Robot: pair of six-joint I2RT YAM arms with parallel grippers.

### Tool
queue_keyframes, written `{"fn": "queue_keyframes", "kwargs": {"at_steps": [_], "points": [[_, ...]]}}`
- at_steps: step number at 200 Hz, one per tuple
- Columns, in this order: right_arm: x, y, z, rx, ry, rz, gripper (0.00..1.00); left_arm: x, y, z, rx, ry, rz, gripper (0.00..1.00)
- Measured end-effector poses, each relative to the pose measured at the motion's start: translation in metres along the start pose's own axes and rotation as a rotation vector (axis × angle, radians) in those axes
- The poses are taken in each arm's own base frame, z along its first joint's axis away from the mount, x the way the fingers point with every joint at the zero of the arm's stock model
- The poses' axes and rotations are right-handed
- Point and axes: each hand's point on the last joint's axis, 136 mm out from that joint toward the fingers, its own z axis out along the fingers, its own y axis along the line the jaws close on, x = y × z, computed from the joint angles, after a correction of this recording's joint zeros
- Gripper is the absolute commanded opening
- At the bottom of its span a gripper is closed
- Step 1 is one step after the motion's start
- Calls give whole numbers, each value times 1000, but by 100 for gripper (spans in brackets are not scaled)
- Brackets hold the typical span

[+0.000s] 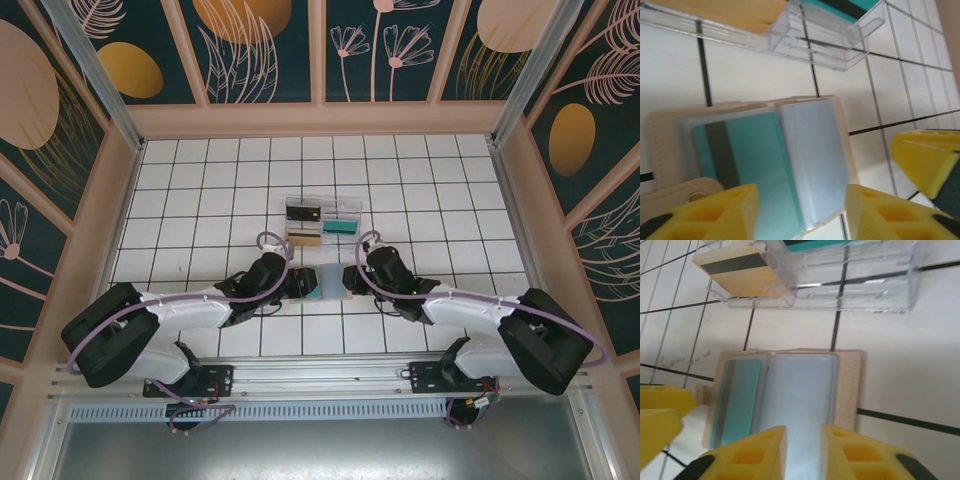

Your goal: Take the credit cards out of the card holder

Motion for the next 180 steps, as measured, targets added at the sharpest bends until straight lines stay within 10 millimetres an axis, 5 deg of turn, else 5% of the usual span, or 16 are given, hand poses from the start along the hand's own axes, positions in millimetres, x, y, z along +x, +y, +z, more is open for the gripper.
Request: {"fn": "queue_keyframes", "kwargs": {"at_steps": [123, 180], "points": [[19, 43, 50, -182, 187, 115, 17, 11, 34, 0, -88, 11, -14, 30], [26, 40, 61, -160, 219, 138, 17, 14, 37, 1, -96, 18, -14, 27]]}}
